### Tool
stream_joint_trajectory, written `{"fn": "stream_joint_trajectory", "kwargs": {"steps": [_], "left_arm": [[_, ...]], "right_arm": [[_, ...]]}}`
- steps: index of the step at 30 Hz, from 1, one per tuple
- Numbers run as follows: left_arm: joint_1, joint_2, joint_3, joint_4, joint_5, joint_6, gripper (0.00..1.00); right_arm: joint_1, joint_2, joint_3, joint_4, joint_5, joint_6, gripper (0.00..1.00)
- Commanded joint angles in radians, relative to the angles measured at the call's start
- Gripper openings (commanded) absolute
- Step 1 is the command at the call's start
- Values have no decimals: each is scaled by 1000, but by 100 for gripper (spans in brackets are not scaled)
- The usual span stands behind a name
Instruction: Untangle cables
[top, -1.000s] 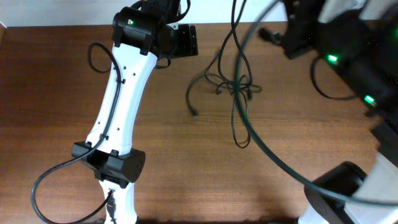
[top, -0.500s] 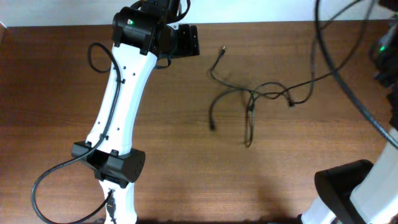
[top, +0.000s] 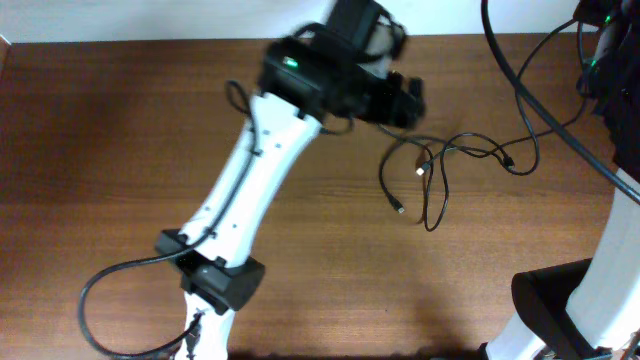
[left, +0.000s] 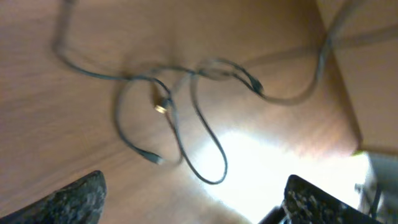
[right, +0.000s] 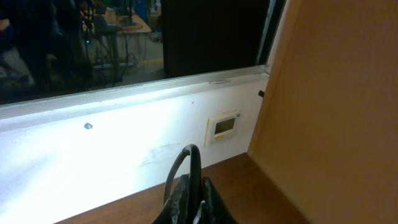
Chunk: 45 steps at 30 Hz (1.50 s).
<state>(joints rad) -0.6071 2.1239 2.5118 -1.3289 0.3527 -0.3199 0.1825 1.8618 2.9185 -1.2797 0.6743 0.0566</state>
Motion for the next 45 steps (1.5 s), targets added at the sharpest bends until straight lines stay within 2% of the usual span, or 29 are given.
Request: {"fn": "stream_joint_trajectory", "kwargs": {"steps": [1, 7, 15, 19, 21, 26, 32, 38, 45], "left_arm": [[-71, 73, 6, -34, -72, -28, 94], [-117, 223, 6, -32, -89, -132, 90], [-179, 410, 6, -3, -46, -144, 89], [-209, 417, 6, 27, -23, -143, 89], [-212, 415, 9, 30, 50, -143, 86], [-162, 370, 139, -31, 51, -120, 84], [-178, 345, 204, -35, 21, -122, 90], [-256, 373, 204, -36, -101, -136, 91], [-286, 380, 204, -157, -337, -158, 91]], "right_arm": [[-6, -10, 1, -3, -9, 11, 4], [-6, -10, 1, -15, -9, 11, 4], [-6, -10, 1, -26, -10, 11, 4], [-6, -10, 0, -27, -13, 11, 4], [-6, -10, 0, -33, -13, 11, 4], [-6, -10, 1, -42, -13, 12, 4], [-6, -10, 0, -55, -13, 12, 4], [-6, -10, 0, -64, -14, 12, 4], [-6, -10, 0, -72, -14, 12, 4]]}}
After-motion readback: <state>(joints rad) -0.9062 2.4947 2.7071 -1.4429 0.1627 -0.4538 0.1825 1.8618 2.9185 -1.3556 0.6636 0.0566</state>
